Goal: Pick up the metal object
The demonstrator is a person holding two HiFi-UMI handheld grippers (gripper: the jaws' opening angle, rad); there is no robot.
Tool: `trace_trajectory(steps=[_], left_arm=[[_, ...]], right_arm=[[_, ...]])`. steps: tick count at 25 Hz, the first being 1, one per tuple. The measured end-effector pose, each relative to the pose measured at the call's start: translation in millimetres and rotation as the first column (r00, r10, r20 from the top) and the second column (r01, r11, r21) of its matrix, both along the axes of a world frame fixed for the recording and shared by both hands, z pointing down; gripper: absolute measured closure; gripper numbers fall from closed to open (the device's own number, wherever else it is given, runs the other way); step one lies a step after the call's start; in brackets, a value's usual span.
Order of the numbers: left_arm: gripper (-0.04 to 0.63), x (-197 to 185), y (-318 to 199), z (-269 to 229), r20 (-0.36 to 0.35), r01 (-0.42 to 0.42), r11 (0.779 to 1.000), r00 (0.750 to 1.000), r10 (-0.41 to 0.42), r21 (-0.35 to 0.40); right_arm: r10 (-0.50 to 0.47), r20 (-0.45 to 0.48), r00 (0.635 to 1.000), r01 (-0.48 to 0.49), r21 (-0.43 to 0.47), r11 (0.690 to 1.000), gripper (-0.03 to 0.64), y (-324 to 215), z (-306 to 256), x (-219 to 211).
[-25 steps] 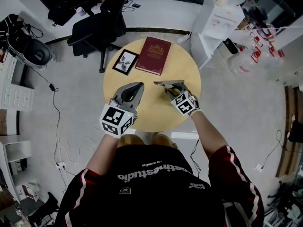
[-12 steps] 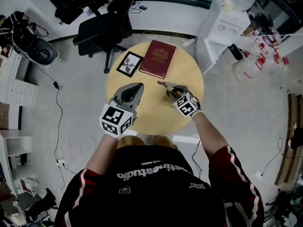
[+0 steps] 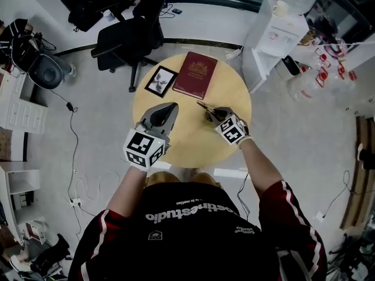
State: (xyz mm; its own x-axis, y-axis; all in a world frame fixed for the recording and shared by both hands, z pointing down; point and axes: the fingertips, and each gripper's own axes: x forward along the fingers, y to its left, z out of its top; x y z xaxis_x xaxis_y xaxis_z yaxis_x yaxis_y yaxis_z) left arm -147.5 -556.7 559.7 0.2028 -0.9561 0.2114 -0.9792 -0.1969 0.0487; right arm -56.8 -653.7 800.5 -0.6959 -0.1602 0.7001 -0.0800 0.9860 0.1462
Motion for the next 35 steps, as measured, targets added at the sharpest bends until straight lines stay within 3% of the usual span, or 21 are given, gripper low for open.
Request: trace_trajectory(steps=[6,22,35], left_arm=[[0.58,-2.3,4.4,0.2,-0.016,0.004,1.0,1.0,-0.004,0.003],[0.58,-14.9,18.1,-10.7,-0.044,-0.02,0.999,0.999,0.022,0.036],[0.58,-31.6,29.8,-33.4,-0.058,-0.082,0.994,0.995,0.086,0.073]], right_arm=[[0.02,-0.004,1.0,-0.02,0.032,0.999,0.584,-6.5,-9.1,1.0],[0.11,0.001,0.994,-0.11,0.035,0.993,0.586,7.8,-27.6,9.8],[0.189,0.045,0.981,-0.192,0.064,0.979,0.586,30.5,-75.9,11.1]])
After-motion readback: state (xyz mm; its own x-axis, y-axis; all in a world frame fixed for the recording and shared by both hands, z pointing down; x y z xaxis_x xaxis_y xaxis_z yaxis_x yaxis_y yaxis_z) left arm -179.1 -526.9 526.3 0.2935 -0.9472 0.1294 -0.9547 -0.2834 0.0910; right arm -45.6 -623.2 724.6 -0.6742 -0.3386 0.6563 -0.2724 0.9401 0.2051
